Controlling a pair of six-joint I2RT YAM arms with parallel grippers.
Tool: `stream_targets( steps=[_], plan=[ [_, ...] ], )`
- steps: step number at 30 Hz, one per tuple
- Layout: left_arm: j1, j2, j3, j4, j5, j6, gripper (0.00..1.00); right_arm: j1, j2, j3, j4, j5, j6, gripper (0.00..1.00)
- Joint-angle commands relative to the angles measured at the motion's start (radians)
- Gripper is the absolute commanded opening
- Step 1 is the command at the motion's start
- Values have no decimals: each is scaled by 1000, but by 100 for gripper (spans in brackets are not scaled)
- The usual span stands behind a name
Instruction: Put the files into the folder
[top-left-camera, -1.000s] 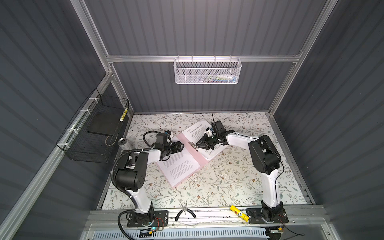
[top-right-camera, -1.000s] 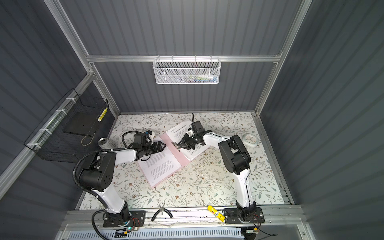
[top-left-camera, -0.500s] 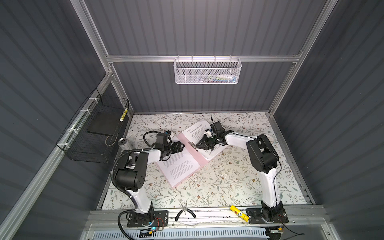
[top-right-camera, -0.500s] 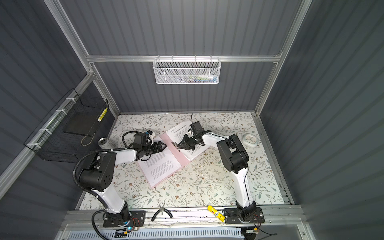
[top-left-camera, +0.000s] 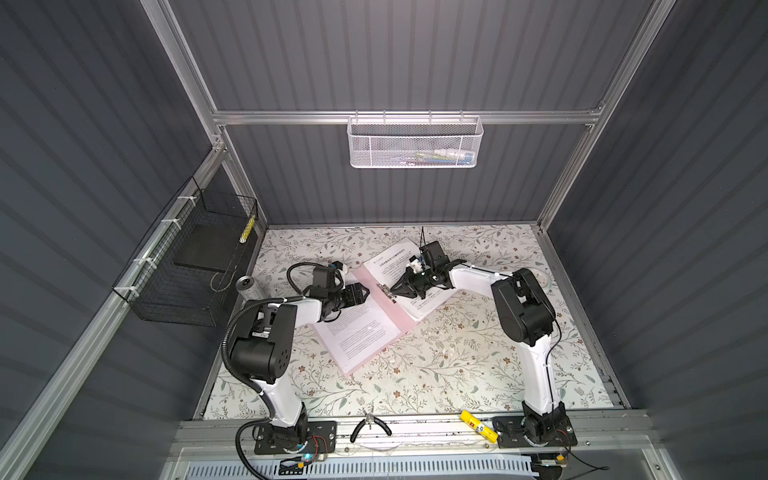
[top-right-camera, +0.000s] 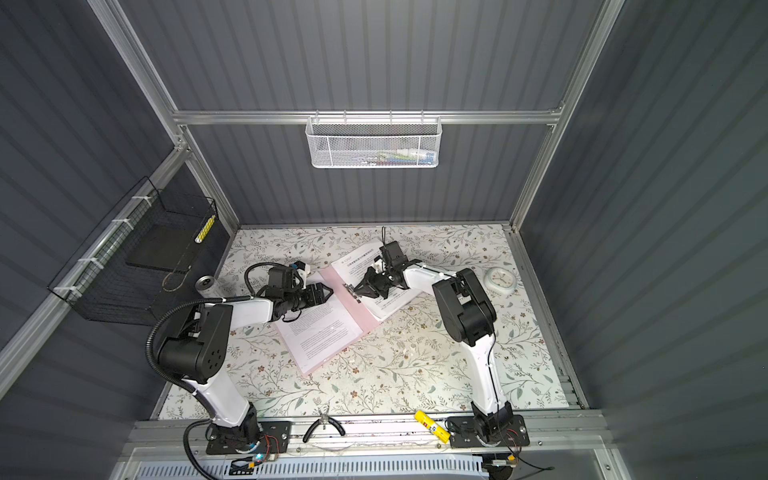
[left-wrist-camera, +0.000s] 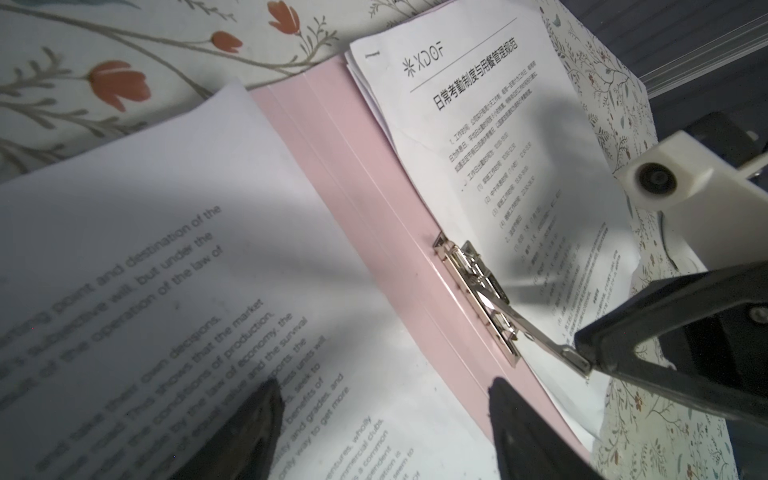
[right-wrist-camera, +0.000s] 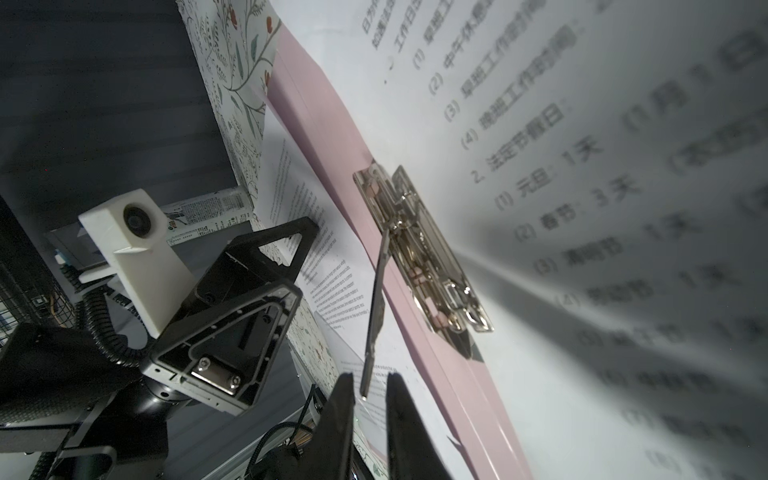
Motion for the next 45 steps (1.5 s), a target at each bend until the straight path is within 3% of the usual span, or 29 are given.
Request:
stream_targets(
  steps=[1,20,32,41,45],
  plan=[
    [5,23,10,7,19,-11,79,7,31,26,-9,-12,-11,19],
    [7,68,33,7,11,-8,78,9,39,2,-21,-5,-27,0],
    [7,87,46,8,16,-7,78,3,47,-35,-60,43,-68,0],
    [6,85,49,7,24,-6,78,2,39,-27,-25,15,-39,13],
    [7,85,49,7,24,-7,78,4,38,-27,-21,8,-36,14]
  ],
)
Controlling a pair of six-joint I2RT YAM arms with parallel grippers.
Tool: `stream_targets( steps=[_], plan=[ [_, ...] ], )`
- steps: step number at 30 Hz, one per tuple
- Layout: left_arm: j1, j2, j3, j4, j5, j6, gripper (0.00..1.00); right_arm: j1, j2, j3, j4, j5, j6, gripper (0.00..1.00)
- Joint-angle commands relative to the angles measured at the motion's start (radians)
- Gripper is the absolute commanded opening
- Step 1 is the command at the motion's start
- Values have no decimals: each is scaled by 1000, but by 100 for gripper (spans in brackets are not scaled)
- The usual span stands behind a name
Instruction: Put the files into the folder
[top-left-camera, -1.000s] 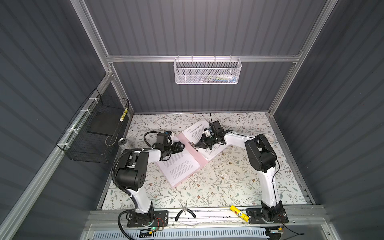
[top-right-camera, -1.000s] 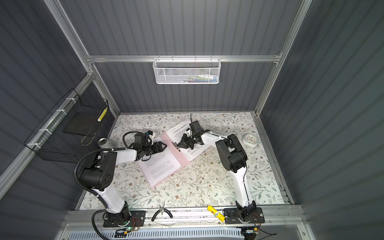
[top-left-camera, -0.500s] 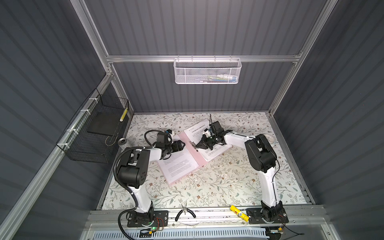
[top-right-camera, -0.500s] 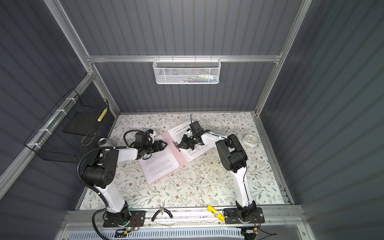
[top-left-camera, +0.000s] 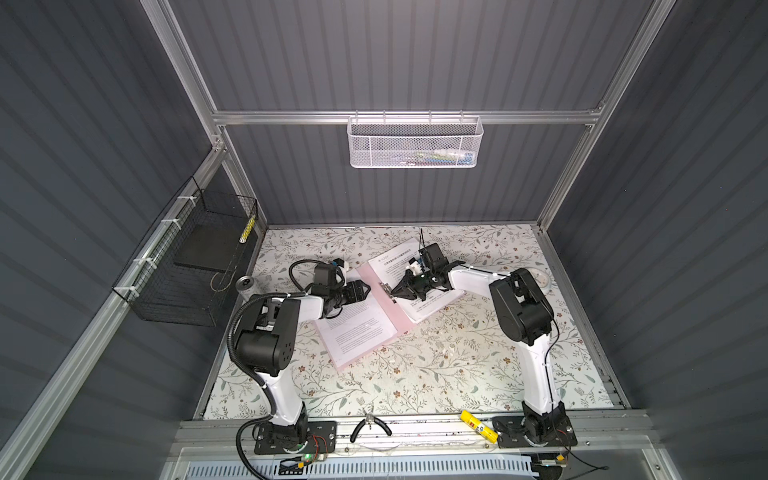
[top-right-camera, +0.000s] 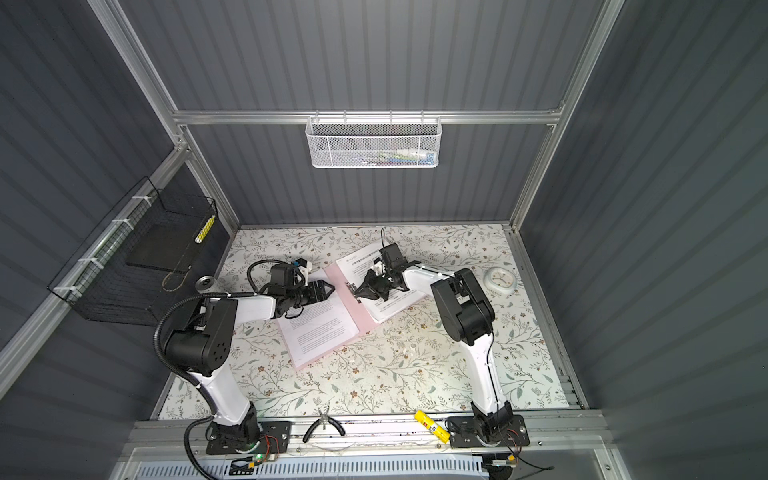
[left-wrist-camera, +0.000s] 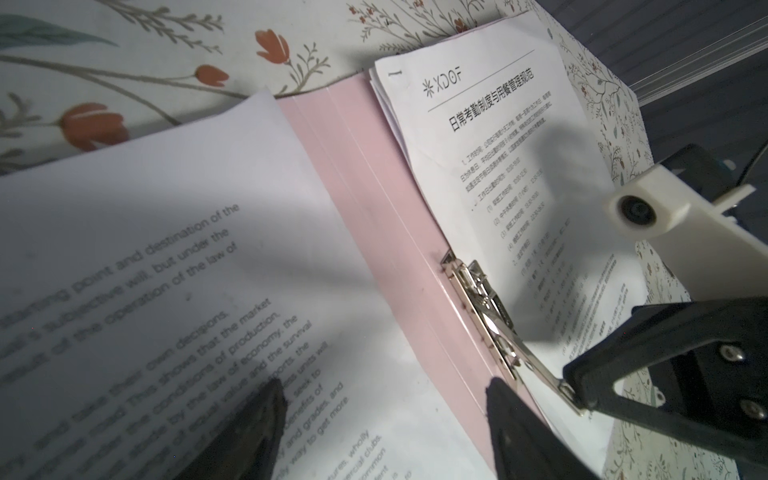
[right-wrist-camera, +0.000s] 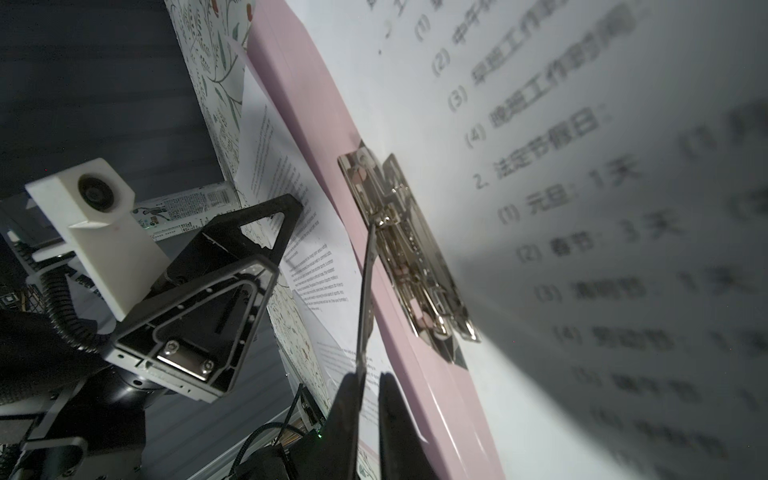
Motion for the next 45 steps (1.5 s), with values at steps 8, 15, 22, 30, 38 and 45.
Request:
stream_targets(
  steps=[8,15,22,30,38,45],
  plan=[
    [6,31,15,-36,21,-6,78,9,30,-7,-5,-18,9,14],
    [6,35,16,-36,25,-5,78,14,42,9,-5,-26,14,12],
    [6,34,16,-38,28,-5,77,15,48,14,-7,-27,18,10],
    [7,34,18,-38,29,-5,77,16,44,12,-4,-27,18,7],
    [7,57,27,-48,31,3,76,4,42,25,-135,66,-85,0],
    [7,96,39,-53,50,5,76,-28,65,-9,-189,136,-151,0]
  ],
)
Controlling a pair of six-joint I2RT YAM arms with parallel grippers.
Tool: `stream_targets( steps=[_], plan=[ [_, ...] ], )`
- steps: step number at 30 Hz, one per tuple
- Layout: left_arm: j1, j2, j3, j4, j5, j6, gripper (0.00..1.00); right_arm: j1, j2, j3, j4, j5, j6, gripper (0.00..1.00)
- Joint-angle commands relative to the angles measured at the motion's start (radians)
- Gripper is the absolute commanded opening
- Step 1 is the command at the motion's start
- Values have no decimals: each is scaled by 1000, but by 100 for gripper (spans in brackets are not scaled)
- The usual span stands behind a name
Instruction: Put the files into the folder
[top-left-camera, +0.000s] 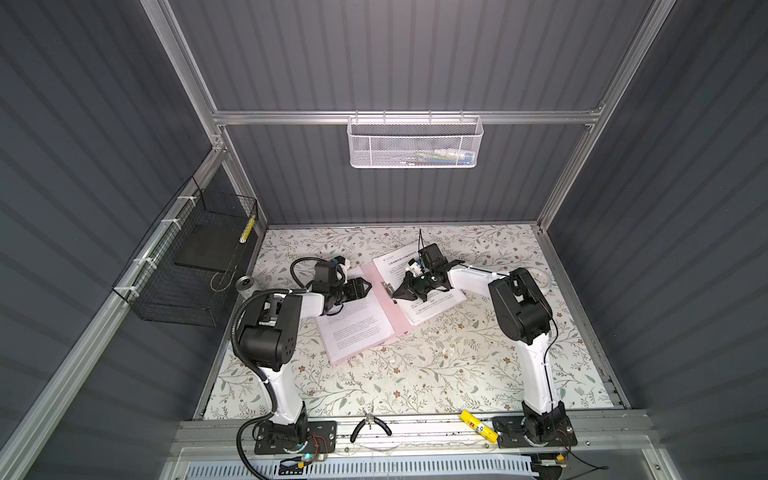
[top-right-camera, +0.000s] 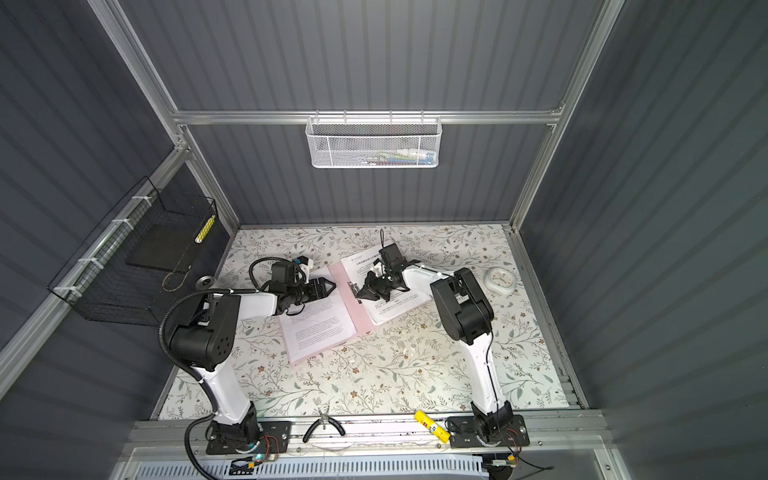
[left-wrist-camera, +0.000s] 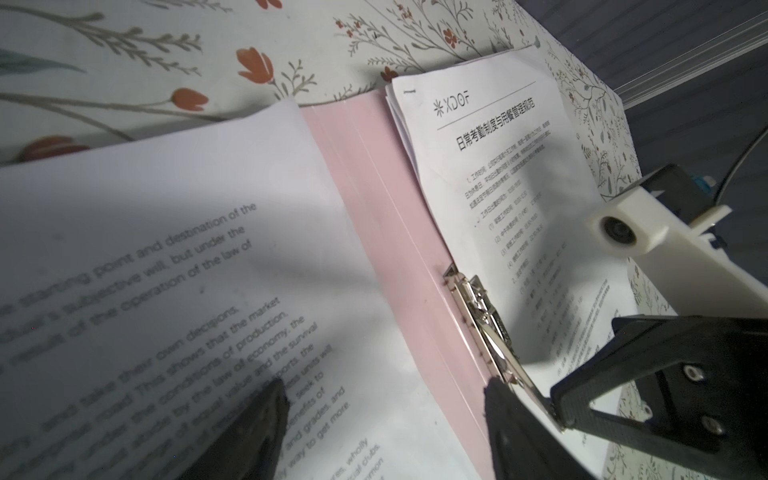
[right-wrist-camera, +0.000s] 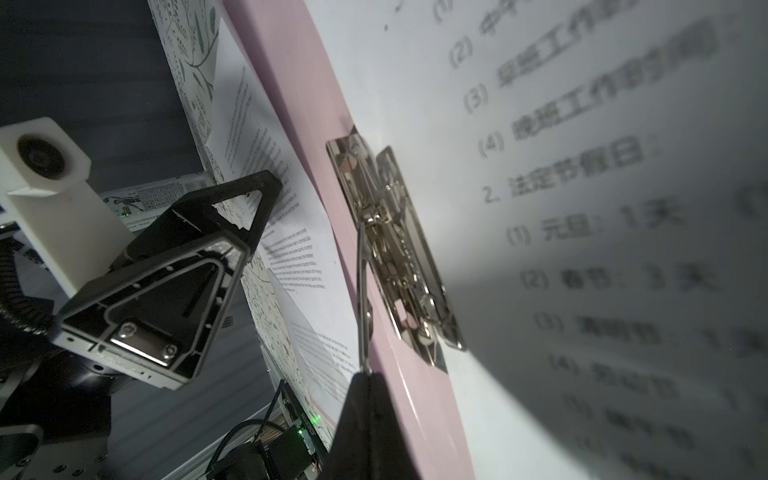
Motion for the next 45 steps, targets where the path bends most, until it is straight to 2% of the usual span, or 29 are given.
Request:
stream_targets(
  steps=[1,20,32,36,39,45],
  plan=[
    [7,48,-6,-72,8,4,76,-21,56,-31,-119,122,-62,0],
    [7,61,-2,-77,19,11,76,-36,139,-34,-239,271,-59,0],
    [7,64,-2,-75,24,12,76,-59,128,-47,-274,308,-85,0],
    [7,67,-1,-75,27,13,76,-34,155,-11,-277,277,-88,0],
    [7,69,0,-77,30,14,76,-25,143,-44,-181,174,-42,0],
    [7,81,7,-78,32,14,76,-21,33,-209,183,-58,193,0]
  ],
)
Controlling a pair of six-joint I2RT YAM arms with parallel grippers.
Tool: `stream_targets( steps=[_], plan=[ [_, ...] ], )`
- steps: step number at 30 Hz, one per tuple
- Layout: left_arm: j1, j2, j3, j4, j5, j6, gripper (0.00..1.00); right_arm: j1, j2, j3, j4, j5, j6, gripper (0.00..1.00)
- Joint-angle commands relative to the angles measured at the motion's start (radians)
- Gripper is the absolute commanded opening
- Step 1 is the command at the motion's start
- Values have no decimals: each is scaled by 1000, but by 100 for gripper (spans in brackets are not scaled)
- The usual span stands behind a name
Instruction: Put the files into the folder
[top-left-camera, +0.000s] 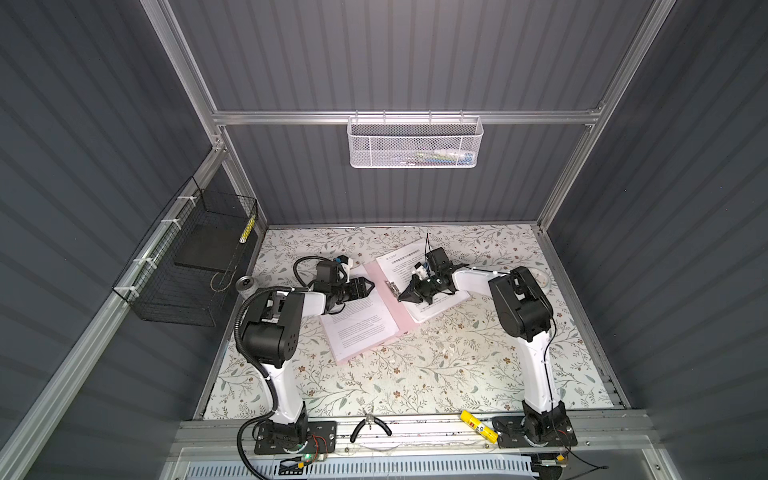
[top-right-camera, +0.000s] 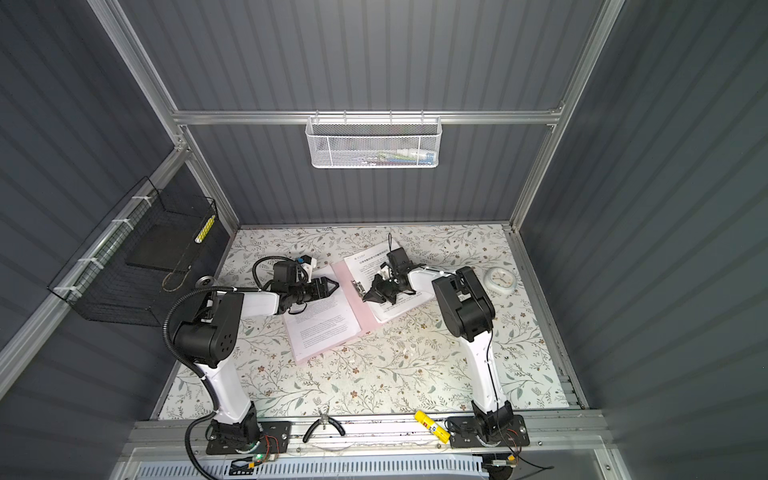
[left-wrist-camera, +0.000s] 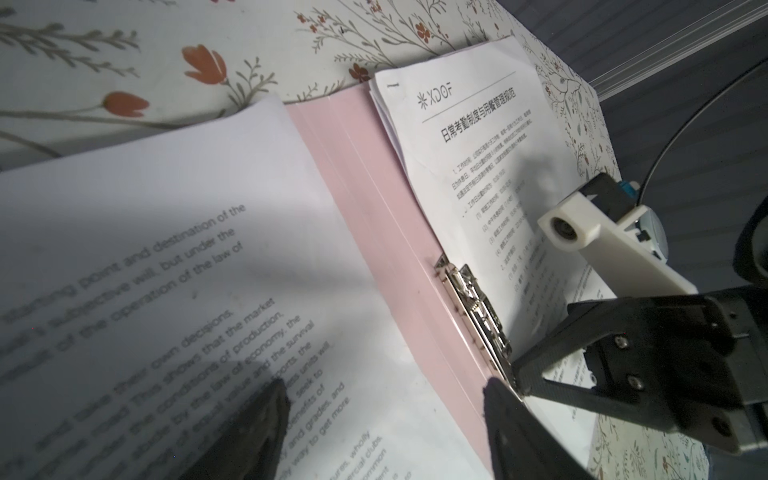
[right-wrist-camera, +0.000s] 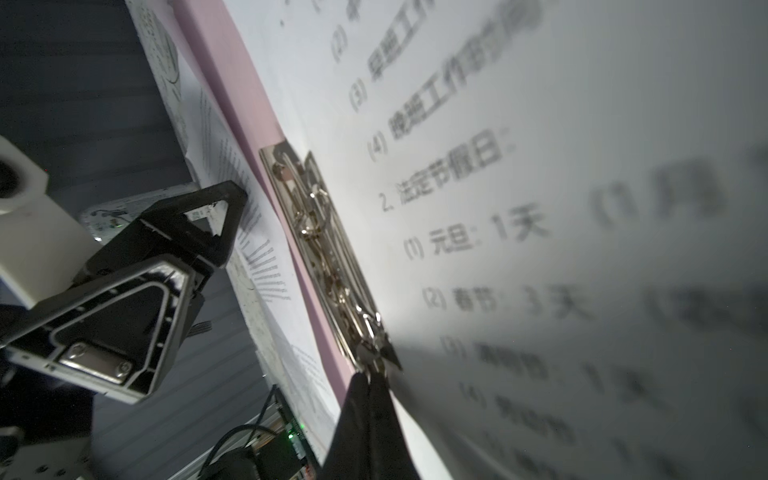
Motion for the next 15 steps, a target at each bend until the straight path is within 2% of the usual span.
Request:
stream_targets(
  steps=[1,5,11,15],
  plan=[
    [7,52,-9,-105,-15,10,76,16,5,-124,109,-24,190,0],
    [7,49,-8,-104,-13,15,77,18,-48,-201,230,-44,306,0],
    [7,19,5,-105,-4,13,85,16,-131,-258,213,54,319,3],
    [7,-42,27,-149,-25,18,92,12,-193,-260,155,108,264,26]
  ],
)
